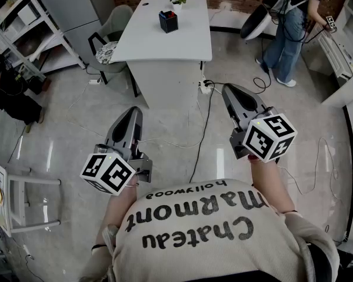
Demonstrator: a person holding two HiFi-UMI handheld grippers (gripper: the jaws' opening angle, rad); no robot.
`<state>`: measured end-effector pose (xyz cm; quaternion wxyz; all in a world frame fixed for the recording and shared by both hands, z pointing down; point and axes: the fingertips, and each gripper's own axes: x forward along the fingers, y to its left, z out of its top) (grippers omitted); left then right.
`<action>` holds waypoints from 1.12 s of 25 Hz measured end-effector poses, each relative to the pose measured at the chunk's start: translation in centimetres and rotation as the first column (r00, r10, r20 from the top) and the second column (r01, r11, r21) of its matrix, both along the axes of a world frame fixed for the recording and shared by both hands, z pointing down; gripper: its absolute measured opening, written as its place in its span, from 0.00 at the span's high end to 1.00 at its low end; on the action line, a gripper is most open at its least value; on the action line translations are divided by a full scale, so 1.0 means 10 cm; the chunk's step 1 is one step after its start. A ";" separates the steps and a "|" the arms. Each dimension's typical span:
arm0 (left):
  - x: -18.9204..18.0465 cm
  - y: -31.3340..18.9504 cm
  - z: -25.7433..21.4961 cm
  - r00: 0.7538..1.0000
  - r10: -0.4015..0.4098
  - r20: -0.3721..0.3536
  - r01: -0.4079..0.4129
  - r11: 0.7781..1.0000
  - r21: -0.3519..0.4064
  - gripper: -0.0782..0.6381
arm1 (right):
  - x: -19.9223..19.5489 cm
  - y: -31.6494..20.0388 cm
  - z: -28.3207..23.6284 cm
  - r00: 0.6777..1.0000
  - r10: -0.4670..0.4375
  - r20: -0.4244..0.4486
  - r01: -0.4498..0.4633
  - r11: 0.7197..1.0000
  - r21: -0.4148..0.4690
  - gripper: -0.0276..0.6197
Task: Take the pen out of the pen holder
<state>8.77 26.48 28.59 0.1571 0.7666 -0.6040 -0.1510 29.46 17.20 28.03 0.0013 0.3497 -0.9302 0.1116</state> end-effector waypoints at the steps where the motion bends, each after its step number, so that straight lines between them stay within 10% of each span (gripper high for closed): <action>1: -0.01 -0.01 0.00 1.000 0.000 0.002 0.000 1.000 -0.007 0.89 | 0.00 -0.01 0.00 1.000 0.001 0.007 -0.001 1.000 -0.005 0.95; 28: -0.12 -0.33 0.19 1.000 0.006 -0.026 -0.007 0.999 -0.046 0.89 | -0.10 -0.30 0.36 1.000 -0.016 0.015 0.018 0.992 -0.121 0.95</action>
